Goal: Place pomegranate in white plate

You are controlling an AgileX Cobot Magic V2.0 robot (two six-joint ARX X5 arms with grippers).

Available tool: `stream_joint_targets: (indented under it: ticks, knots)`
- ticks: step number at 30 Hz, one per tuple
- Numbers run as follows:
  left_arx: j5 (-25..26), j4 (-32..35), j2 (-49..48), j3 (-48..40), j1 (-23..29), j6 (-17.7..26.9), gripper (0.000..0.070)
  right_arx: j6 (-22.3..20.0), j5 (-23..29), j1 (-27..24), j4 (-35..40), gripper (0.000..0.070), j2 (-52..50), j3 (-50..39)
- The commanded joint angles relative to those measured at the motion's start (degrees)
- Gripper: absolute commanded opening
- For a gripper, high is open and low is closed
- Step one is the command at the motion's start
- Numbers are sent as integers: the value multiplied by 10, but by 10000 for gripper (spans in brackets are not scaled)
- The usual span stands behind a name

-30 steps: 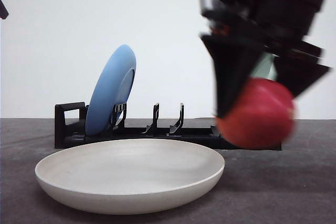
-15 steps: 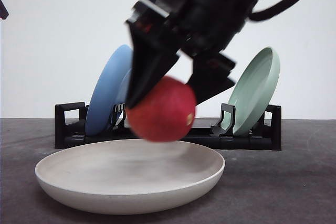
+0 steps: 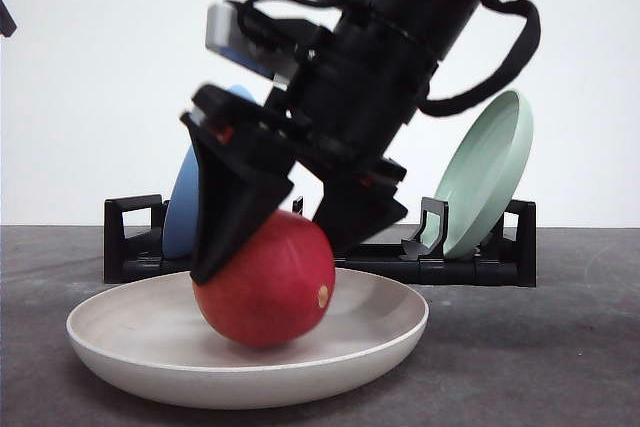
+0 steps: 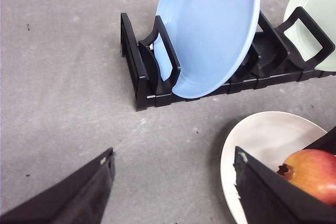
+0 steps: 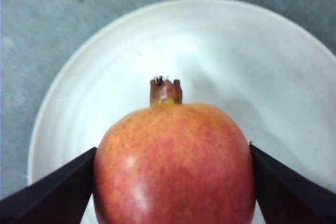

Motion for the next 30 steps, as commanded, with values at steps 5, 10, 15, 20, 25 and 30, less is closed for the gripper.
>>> stream_joint_targets:
  ticks: [5, 10, 15, 20, 25, 30]
  knots:
    - [1, 4, 3, 2, -2, 0, 429, 5, 1, 7, 10, 596, 6, 9]
    - [1, 4, 3, 2, -2, 0, 429, 9, 0, 5, 11, 617, 1, 9]
    - [1, 4, 3, 2, -2, 0, 429, -9, 3, 5, 14, 616, -39, 8]
    - [1, 3, 3, 2, -2, 0, 429, -13, 9, -3, 65, 607, -112, -36]
    - [1, -7, 3, 2, -2, 0, 430, -1, 14, -37, 113, 444, -194, -122]
    - [1, -14, 3, 2, -2, 0, 429, 20, 12, -107, 115, 443, -284, -200]
